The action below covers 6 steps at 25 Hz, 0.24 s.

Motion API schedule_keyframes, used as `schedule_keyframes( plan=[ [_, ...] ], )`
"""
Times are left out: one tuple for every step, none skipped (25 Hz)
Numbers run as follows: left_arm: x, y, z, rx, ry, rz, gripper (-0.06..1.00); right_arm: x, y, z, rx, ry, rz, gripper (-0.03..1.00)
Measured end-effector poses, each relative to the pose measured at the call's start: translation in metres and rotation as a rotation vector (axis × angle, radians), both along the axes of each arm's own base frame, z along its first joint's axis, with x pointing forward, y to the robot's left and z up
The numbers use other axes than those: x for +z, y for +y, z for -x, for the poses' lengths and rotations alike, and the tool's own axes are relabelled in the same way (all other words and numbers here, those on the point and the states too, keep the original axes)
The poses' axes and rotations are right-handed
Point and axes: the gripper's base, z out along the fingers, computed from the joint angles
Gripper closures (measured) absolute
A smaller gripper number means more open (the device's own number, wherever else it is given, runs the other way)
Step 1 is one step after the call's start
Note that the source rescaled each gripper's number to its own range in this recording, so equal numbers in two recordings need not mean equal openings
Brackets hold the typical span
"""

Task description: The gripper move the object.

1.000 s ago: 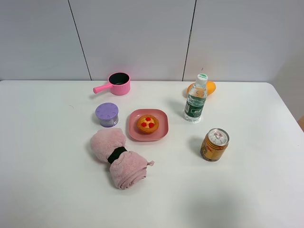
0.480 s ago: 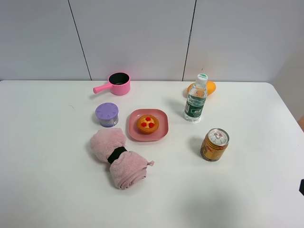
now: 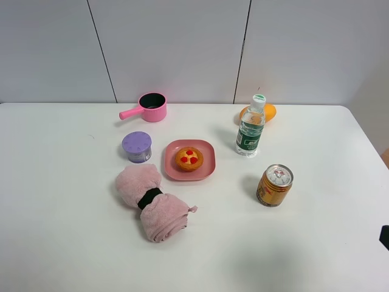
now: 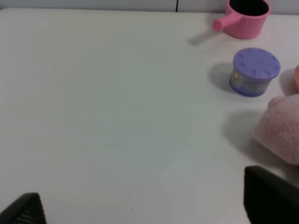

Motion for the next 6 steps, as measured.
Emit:
schedule_keyframes(
  plan=[
    [0.0, 0.0, 0.0, 0.0, 0.0, 0.0, -0.06, -0.0003, 0.0, 0.0001, 0.0, 0.003, 0.0, 0.03],
    [0.0, 0.0, 0.0, 0.0, 0.0, 0.0, -0.06, -0.001, 0.0, -0.0001, 0.001, 0.006, 0.0, 0.03],
    [0.0, 0.0, 0.0, 0.0, 0.0, 0.0, -0.06, -0.0013, 0.0001, -0.0002, 0.001, 0.009, 0.0, 0.03],
    [0.0, 0.0, 0.0, 0.0, 0.0, 0.0, -0.06, -0.0014, 0.0002, -0.0001, 0.002, 0.01, -0.001, 0.03],
    [0.0, 0.0, 0.0, 0.0, 0.0, 0.0, -0.06, -0.0014, 0.0002, -0.0001, 0.002, 0.01, -0.001, 0.03],
    [0.0, 0.0, 0.0, 0.0, 0.0, 0.0, -0.06, -0.0014, 0.0002, -0.0001, 0.002, 0.01, -0.001, 0.03]
  ],
)
